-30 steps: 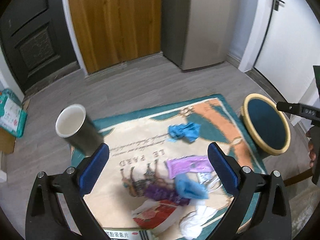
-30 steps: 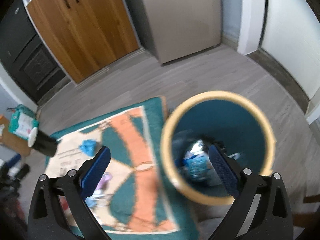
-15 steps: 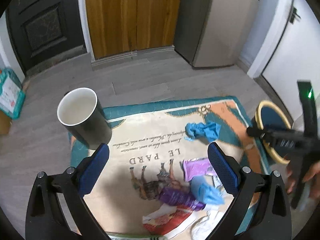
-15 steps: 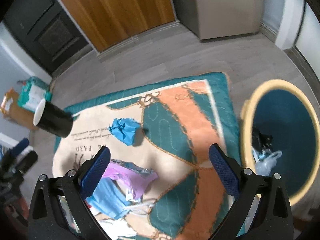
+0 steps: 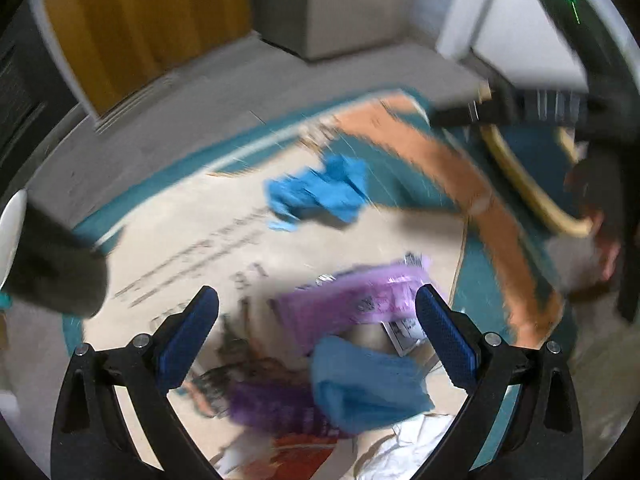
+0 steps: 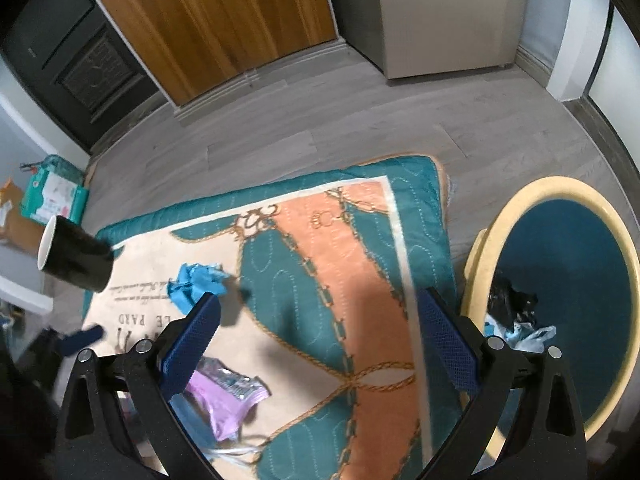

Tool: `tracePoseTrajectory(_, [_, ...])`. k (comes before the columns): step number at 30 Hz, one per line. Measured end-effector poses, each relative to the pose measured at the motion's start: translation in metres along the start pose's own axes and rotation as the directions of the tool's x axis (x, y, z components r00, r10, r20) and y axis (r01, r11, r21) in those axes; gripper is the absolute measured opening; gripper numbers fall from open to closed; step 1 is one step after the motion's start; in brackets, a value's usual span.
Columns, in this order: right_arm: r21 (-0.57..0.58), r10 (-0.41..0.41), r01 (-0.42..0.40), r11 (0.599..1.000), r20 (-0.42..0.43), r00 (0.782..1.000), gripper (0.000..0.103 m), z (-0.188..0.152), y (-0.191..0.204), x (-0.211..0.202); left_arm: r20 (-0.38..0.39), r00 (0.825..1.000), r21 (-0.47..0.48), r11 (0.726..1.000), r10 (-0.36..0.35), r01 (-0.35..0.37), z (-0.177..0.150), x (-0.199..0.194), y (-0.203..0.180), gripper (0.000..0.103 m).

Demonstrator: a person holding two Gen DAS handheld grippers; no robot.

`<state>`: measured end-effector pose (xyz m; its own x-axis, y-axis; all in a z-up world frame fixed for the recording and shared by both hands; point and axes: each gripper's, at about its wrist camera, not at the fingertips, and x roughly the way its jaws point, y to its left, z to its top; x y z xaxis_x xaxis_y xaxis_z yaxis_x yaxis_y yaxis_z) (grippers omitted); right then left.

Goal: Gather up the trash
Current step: 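Grasp the purple packet with the left gripper while the right grasps the blue glove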

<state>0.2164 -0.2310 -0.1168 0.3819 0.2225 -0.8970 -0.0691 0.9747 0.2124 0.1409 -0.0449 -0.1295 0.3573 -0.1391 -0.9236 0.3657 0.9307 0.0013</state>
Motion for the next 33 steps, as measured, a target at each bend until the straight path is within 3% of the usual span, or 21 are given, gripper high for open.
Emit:
tracePoseTrajectory(3, [-0.005,0.011,-0.011,1.0,-0.012,1.0,0.098,0.002,-0.001,0.006,-0.069,0.998,0.028,1.0,-0.008,0.01,-0.001,0.023,-0.009,0.086])
tracePoseTrajectory(6, [-0.012,0.034,-0.035,0.999,-0.022,0.999,0.097,0.003,0.001,0.012,-0.131,0.991,0.007,0.999,-0.032,0.033,-0.004,0.04,-0.006,0.067])
tracePoseTrajectory(7, [-0.01,0.057,-0.057,0.998,-0.027,0.998,0.096,0.003,0.004,0.015,-0.14,0.99,0.012,0.999,-0.032,0.034,-0.006,0.043,-0.005,0.052])
tracePoseTrajectory(9, [-0.014,0.084,-0.084,0.996,-0.032,0.996,0.094,0.004,0.008,0.019,-0.125,0.992,0.034,0.999,-0.022,0.027,-0.007,0.041,-0.003,0.037])
tracePoseTrajectory(10, [-0.024,0.101,-0.102,0.995,-0.036,0.994,0.091,0.005,0.013,0.023,-0.125,0.992,0.028,0.999,-0.032,0.036,-0.007,0.04,-0.001,0.021])
tracePoseTrajectory(13, [-0.015,0.157,-0.158,0.987,-0.053,0.986,0.079,0.008,0.02,0.032,-0.129,0.989,-0.016,0.997,-0.075,0.074,-0.009,0.037,0.011,0.003])
tracePoseTrajectory(16, [0.003,0.183,-0.183,0.983,-0.063,0.981,0.069,0.01,0.025,0.04,-0.133,0.988,0.004,0.997,-0.078,0.079,-0.013,0.033,0.014,0.0])
tracePoseTrajectory(22, [-0.034,0.246,-0.25,0.968,-0.084,0.966,0.06,0.011,0.044,0.051,-0.109,0.987,-0.005,0.993,-0.114,0.114,-0.017,0.022,0.025,0.0])
tracePoseTrajectory(24, [-0.047,0.265,-0.272,0.961,-0.122,0.956,0.051,0.009,0.051,0.059,-0.103,0.988,-0.017,0.993,-0.116,0.115,-0.016,0.02,0.028,0.0])
tracePoseTrajectory(26, [-0.046,0.274,-0.284,0.958,-0.158,0.949,0.025,0.006,0.054,0.068,-0.103,0.987,-0.033,0.992,-0.122,0.12,-0.015,0.021,0.031,0.0])
tracePoseTrajectory(28, [-0.018,0.305,-0.311,0.95,-0.152,0.94,0.013,0.007,0.05,0.066,-0.099,0.987,-0.036,0.992,-0.127,0.124,-0.015,0.019,0.03,0.0])
tracePoseTrajectory(33, [0.025,0.342,-0.342,0.94,-0.087,0.935,0.01,0.012,0.04,0.047,-0.068,0.988,-0.044,0.99,-0.139,0.136,-0.011,0.012,0.026,0.0])
